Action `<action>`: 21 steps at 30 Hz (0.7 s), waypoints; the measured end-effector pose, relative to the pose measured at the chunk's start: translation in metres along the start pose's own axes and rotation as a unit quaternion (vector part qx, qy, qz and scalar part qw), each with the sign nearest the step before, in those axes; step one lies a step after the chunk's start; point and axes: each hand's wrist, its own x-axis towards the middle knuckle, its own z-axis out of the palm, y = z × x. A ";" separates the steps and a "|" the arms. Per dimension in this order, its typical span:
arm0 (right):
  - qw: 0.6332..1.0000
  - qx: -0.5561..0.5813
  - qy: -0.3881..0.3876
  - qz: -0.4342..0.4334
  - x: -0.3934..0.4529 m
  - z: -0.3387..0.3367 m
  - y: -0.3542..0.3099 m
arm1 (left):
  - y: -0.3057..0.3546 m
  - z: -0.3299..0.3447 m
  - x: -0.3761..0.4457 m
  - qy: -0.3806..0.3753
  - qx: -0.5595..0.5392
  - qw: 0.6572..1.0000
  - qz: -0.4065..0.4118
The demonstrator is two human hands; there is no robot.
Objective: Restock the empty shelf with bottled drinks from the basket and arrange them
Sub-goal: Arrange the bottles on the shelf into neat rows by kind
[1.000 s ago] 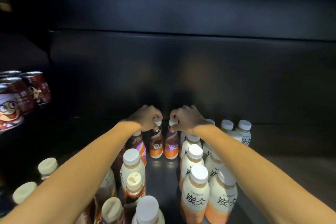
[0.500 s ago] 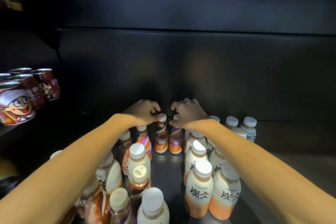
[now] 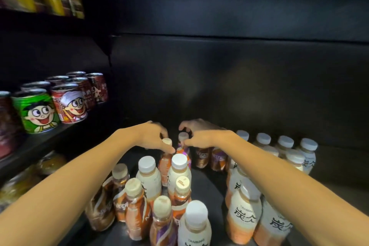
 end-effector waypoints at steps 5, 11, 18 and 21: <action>1.000 -0.002 -0.009 0.013 0.006 0.008 0.001 | 0.000 0.004 -0.003 0.021 -0.015 0.999 0.023; 0.999 -0.036 0.002 0.040 -0.004 0.003 0.012 | 0.007 0.012 0.012 0.018 -0.011 1.000 0.021; 0.995 -0.048 -0.004 0.084 -0.032 -0.009 0.034 | 0.038 0.019 0.032 0.037 0.013 0.999 0.006; 0.993 -0.054 -0.005 0.107 -0.047 -0.014 0.042 | 0.052 0.023 0.042 0.045 0.022 0.999 0.000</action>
